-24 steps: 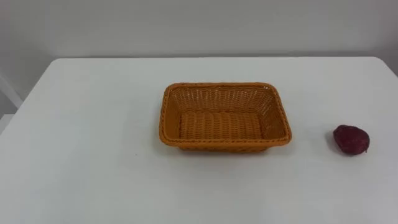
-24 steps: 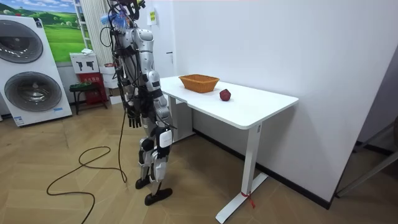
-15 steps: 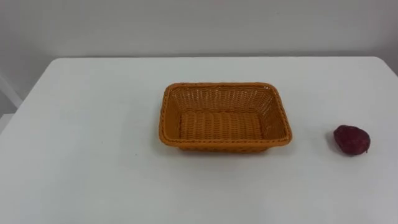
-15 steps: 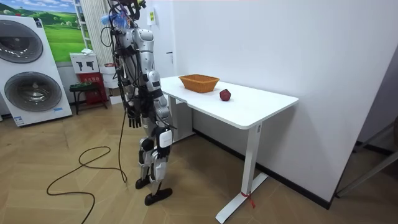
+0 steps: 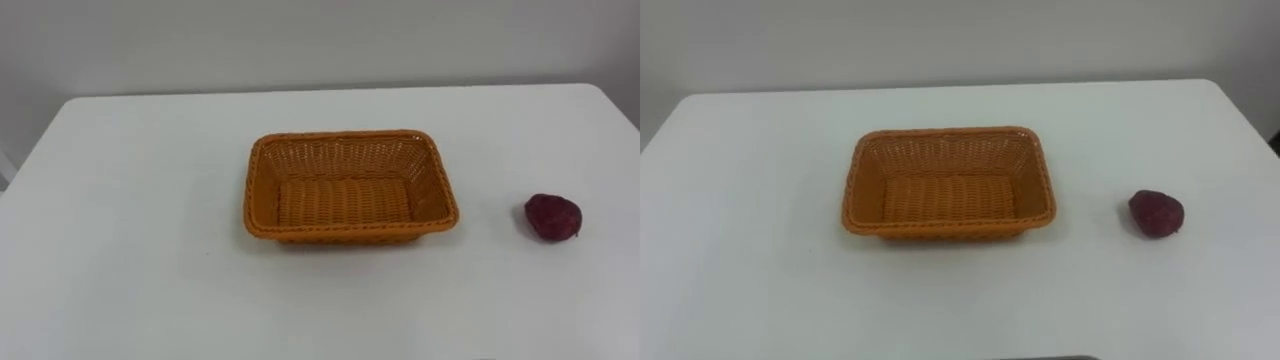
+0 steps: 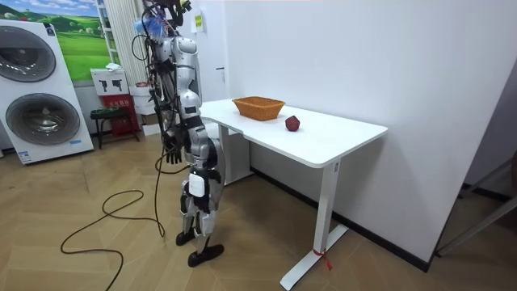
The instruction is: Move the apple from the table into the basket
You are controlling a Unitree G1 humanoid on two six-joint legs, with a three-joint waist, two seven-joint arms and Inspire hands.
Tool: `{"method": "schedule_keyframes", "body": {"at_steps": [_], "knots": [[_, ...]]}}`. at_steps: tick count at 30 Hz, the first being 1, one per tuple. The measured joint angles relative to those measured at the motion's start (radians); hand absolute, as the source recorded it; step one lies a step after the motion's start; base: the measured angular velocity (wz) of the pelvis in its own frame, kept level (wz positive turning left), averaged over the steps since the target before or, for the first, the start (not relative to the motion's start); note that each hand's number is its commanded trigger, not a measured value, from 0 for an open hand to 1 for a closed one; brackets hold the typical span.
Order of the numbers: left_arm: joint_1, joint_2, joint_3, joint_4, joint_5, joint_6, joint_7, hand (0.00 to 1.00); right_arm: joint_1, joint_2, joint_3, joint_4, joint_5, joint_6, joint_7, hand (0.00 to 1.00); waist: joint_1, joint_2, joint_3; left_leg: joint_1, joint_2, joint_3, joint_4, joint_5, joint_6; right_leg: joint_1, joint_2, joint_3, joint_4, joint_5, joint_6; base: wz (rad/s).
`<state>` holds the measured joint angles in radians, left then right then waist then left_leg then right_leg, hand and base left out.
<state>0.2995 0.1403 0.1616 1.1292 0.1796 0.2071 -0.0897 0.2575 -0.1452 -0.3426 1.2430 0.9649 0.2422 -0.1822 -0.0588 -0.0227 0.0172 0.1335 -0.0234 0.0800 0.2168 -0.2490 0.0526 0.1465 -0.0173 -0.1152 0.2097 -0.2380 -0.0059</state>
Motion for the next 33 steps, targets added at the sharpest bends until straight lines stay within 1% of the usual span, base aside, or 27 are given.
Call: {"method": "schedule_keyframes", "body": {"at_steps": [1,2,3,4,5,6,8,9,11,12,13,15,16,17,18,19,20,21,22,23,24,25,26,27,29,31,33], "knots": [[0.002,0.007,0.02,0.0,-0.002,-0.015,0.005,0.0,-0.014,-0.001,-0.05,-0.038,0.081,-0.033,-0.03,0.0,-0.016,-0.003,0.0007,-0.003,0.0,0.002,-0.001,0.0,0.0,-0.006,0.0,0.001,0.0,-0.001,-0.001,-0.11],[0.003,0.013,0.04,0.001,-0.012,-0.031,0.019,0.0,-0.04,-0.005,-0.103,-0.066,0.129,-0.062,-0.06,0.0,-0.03,-0.008,0.0009,-0.003,-0.001,0.002,-0.006,0.0,0.0,-0.007,0.0,0.002,0.0,-0.001,-0.001,-0.04],[0.003,0.014,0.054,0.0,-0.014,-0.038,0.023,0.0,-0.051,-0.006,-0.131,-0.086,0.143,-0.075,-0.079,0.0,-0.033,-0.01,0.0002,-0.003,-0.003,0.002,-0.008,0.0,0.0,-0.007,0.0,0.003,0.0,-0.001,-0.001,0.0],[0.005,0.016,0.069,-0.006,-0.02,-0.054,0.036,0.0,-0.063,-0.008,-0.17,-0.145,0.174,-0.102,-0.118,0.0,-0.038,-0.014,-0.0027,-0.003,-0.006,0.002,-0.012,0.0,0.0,-0.007,0.001,0.006,-0.002,-0.001,0.0,0.0],[0.01,0.019,0.07,-0.012,-0.021,-0.07,0.045,0.0,-0.063,-0.009,-0.185,-0.225,0.196,-0.13,-0.161,0.0,-0.042,-0.016,-0.0042,-0.005,-0.005,0.002,-0.012,0.0,0.0,-0.009,0.001,0.006,-0.003,-0.001,0.0,0.0],[0.012,0.022,0.07,-0.014,-0.022,-0.078,0.046,0.0,-0.061,-0.009,-0.191,-0.259,0.209,-0.145,-0.179,0.0,-0.043,-0.018,-0.0054,-0.007,-0.005,0.002,-0.012,0.0,0.0,-0.011,0.001,0.006,-0.004,-0.001,0.001,0.0],[0.031,0.034,0.07,-0.035,-0.023,-0.09,0.069,0.0,-0.068,-0.013,-0.208,-0.345,0.253,-0.2,-0.243,0.0,-0.05,-0.029,-0.0172,-0.025,-0.007,0.001,-0.003,0.0,0.0,-0.023,0.003,0.004,-0.003,0.001,-0.001,0.06],[0.034,0.035,0.07,-0.039,-0.023,-0.091,0.074,0.0,-0.072,-0.013,-0.222,-0.359,0.257,-0.208,-0.263,0.0,-0.049,-0.031,-0.0184,-0.029,-0.007,0.0,0.001,0.0,0.0,-0.025,0.003,0.004,-0.002,0.001,-0.001,0.09],[0.046,0.035,0.071,-0.047,-0.017,-0.102,0.081,0.0,-0.089,-0.017,-0.269,-0.403,0.255,-0.245,-0.345,0.0,-0.047,-0.034,-0.0195,-0.035,-0.007,0.0,0.005,0.0,0.0,-0.026,0.003,0.005,0.005,0.001,-0.001,0.05],[0.049,0.035,0.071,-0.048,-0.017,-0.104,0.082,0.0,-0.097,-0.019,-0.274,-0.409,0.255,-0.255,-0.363,0.0,-0.046,-0.034,-0.0194,-0.035,-0.006,0.0,0.004,0.0,0.0,-0.026,0.003,0.007,0.005,0.001,-0.001,0.0],[0.055,0.035,0.071,-0.049,-0.017,-0.107,0.086,0.0,-0.1,-0.023,-0.278,-0.424,0.251,-0.275,-0.398,0.0,-0.045,-0.033,-0.0199,-0.034,-0.007,0.0,0.005,0.0,0.0,-0.024,0.003,0.009,0.004,0.001,-0.001,0.0],[0.061,0.035,0.071,-0.049,-0.016,-0.113,0.089,0.0,-0.099,-0.023,-0.284,-0.471,0.249,-0.293,-0.458,0.0,-0.044,-0.033,-0.0198,-0.035,-0.007,0.001,0.003,0.0,0.0,-0.022,0.003,0.01,-0.001,0.001,-0.001,0.0],[0.064,0.035,0.07,-0.049,-0.013,-0.116,0.091,0.11,-0.099,-0.023,-0.283,-0.508,0.234,-0.308,-0.499,0.0,-0.043,-0.033,-0.0201,-0.036,-0.008,0.001,0.0,0.0,0.0,-0.023,0.003,0.009,-0.006,0.001,-0.001,0.0],[0.064,0.035,0.07,-0.049,-0.01,-0.118,0.096,0.35,-0.098,-0.023,-0.284,-0.551,0.204,-0.319,-0.537,0.0,-0.043,-0.028,-0.0198,-0.036,-0.008,0.001,-0.005,0.0,0.0,-0.025,0.003,0.01,-0.006,0.001,-0.001,0.0],[0.064,0.035,0.07,-0.049,-0.008,-0.12,0.099,0.26,-0.098,-0.023,-0.284,-0.572,0.194,-0.325,-0.556,0.0,-0.043,-0.027,-0.0197,-0.036,-0.008,0.001,-0.005,0.0,0.0,-0.026,0.003,0.01,-0.005,0.001,-0.001,0.0],[0.064,0.035,0.07,-0.049,-0.006,-0.123,0.104,0.12,-0.099,-0.023,-0.283,-0.619,0.16,-0.34,-0.593,0.0,-0.041,-0.02,-0.0197,-0.038,-0.008,0.001,-0.004,0.0,0.0,-0.028,0.004,0.01,-0.005,0.002,-0.001,0.0],[0.064,0.035,0.07,-0.051,-0.001,-0.128,0.108,0.0,-0.097,-0.023,-0.28,-0.668,0.116,-0.356,-0.625,0.0,-0.041,-0.014,-0.0219,-0.044,-0.008,0.0,-0.001,0.0,0.0,-0.033,0.004,0.01,-0.004,0.002,-0.001,0.0],[0.064,0.035,0.07,-0.052,0.0,-0.132,0.109,0.0,-0.098,-0.023,-0.279,-0.694,0.091,-0.361,-0.643,0.0,-0.041,-0.014,-0.0231,-0.047,-0.008,0.0,0.0,0.0,0.0,-0.036,0.004,0.01,-0.003,0.002,-0.001,0.0],[0.064,0.035,0.068,-0.053,-0.001,-0.147,0.112,0.0,-0.097,-0.024,-0.275,-0.75,0.036,-0.378,-0.682,0.0,-0.042,-0.008,-0.0228,-0.058,-0.007,-0.001,0.005,0.0,0.0,-0.049,0.005,0.01,-0.001,0.004,-0.001,0.0],[0.063,0.034,0.066,-0.05,-0.001,-0.16,0.119,0.0,-0.097,-0.024,-0.262,-0.807,-0.041,-0.399,-0.725,0.0,-0.038,-0.002,-0.0238,-0.069,-0.006,-0.001,0.007,0.001,0.0,-0.06,0.004,0.009,0.009,0.005,-0.001,0.0],[0.063,0.033,0.066,-0.05,0.001,-0.165,0.121,0.0,-0.097,-0.024,-0.255,-0.834,-0.086,-0.407,-0.747,0.0,-0.037,0.0,-0.0224,-0.073,-0.006,0.0,0.01,0.001,0.0,-0.065,0.004,0.009,0.013,0.005,-0.002,0.0],[0.063,0.033,0.067,-0.05,0.003,-0.171,0.125,0.0,-0.097,-0.025,-0.238,-0.876,-0.173,-0.429,-0.788,0.0,-0.033,0.002,-0.0217,-0.078,-0.006,0.001,0.013,0.002,-0.001,-0.071,0.004,0.009,0.016,0.005,-0.002,-0.04],[0.061,0.033,0.067,-0.05,0.012,-0.174,0.129,0.0,-0.096,-0.025,-0.228,-0.915,-0.249,-0.44,-0.822,0.0,-0.024,0.001,-0.022,-0.081,-0.006,0.003,0.014,0.003,-0.001,-0.08,0.004,0.011,0.024,0.005,-0.002,-0.04],[0.059,0.033,0.067,-0.05,0.012,-0.175,0.129,0.0,-0.097,-0.025,-0.227,-0.936,-0.276,-0.445,-0.836,0.0,-0.02,0.001,-0.0219,-0.083,-0.006,0.003,0.014,0.004,-0.001,-0.082,0.004,0.011,0.027,0.005,-0.002,0.0],[0.055,0.033,0.068,-0.049,0.012,-0.184,0.129,0.0,-0.102,-0.03,-0.225,-0.987,-0.34,-0.476,-0.874,0.0,-0.011,-0.003,-0.0215,-0.089,-0.006,0.003,0.015,0.005,0.0,-0.092,0.002,0.01,0.027,0.005,-0.002,0.0],[0.055,0.033,0.069,-0.049,0.011,-0.19,0.129,0.0,-0.1,-0.039,-0.224,-0.999,-0.35,-0.493,-0.891,0.0,0.0,-0.008,-0.0229,-0.089,-0.007,0.003,0.014,0.006,0.0,-0.092,0.001,0.009,0.026,0.005,-0.002,0.0],[0.054,0.033,0.066,-0.048,0.012,-0.193,0.129,0.0,-0.099,-0.044,-0.216,-1.026,-0.386,-0.493,-0.919,0.0,0.01,-0.01,-0.0219,-0.091,-0.008,0.003,0.011,0.006,0.0,-0.094,0.002,0.011,0.026,0.005,-0.002,-0.03]]}}
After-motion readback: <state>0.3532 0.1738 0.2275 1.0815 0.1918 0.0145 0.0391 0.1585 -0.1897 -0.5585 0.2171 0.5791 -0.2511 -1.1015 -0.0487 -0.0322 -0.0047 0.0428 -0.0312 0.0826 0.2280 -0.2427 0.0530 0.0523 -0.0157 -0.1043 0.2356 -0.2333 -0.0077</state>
